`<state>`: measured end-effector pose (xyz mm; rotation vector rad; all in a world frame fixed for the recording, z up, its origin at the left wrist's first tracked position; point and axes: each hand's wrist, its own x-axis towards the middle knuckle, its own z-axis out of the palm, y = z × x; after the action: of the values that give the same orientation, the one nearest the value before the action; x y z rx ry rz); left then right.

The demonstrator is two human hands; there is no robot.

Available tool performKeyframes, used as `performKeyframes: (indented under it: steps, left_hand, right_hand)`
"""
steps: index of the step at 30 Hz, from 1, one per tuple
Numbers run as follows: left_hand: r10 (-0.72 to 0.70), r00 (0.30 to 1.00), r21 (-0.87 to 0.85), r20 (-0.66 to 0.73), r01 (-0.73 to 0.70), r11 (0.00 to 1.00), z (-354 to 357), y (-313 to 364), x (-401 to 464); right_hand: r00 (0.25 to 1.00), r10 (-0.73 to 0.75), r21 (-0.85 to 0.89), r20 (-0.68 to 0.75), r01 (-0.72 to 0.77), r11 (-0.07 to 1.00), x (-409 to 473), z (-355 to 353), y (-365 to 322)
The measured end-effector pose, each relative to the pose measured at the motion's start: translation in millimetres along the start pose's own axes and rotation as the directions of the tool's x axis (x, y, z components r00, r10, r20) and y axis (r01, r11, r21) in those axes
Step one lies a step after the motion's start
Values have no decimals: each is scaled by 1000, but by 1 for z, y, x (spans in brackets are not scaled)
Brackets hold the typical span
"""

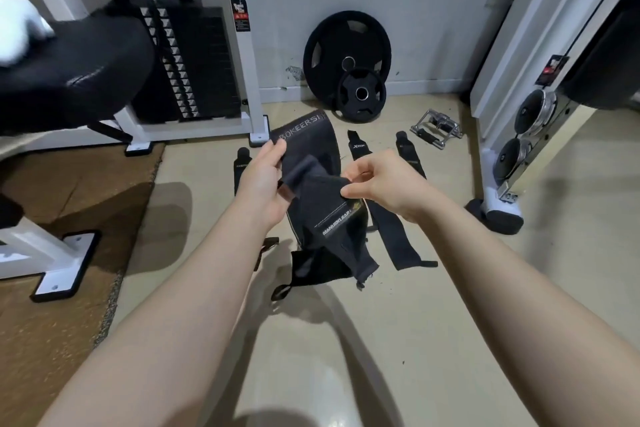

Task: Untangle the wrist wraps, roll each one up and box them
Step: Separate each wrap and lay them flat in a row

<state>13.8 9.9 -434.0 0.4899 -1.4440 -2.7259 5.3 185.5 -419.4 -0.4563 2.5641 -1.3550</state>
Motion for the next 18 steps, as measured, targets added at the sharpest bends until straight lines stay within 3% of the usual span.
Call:
performKeyframes:
  steps: [2, 6, 11, 15, 18]
  left_hand:
    - [11, 1000, 9, 14, -11, 1000, 4, 5, -3]
    - [69, 996, 106, 55, -75, 992, 4, 4, -1]
    - [78, 996, 37, -36, -77, 996, 6, -1, 4]
    - [134, 975, -70, -175, -148, 987, -3, 3, 13]
    - [153, 977, -48, -150, -162, 986, -15, 2, 18]
  right_hand:
    - [999, -9, 14, 32, 9, 1000, -1, 3, 4]
    - [991, -38, 299, 127, -2, 954, -7, 7, 9]
    - [995, -98, 346, 36, 80, 935, -10, 6, 4]
    - [1000, -7, 196, 11, 5, 981, -12, 2, 19]
    - [995, 87, 341, -55, -63, 938, -16, -4, 28]
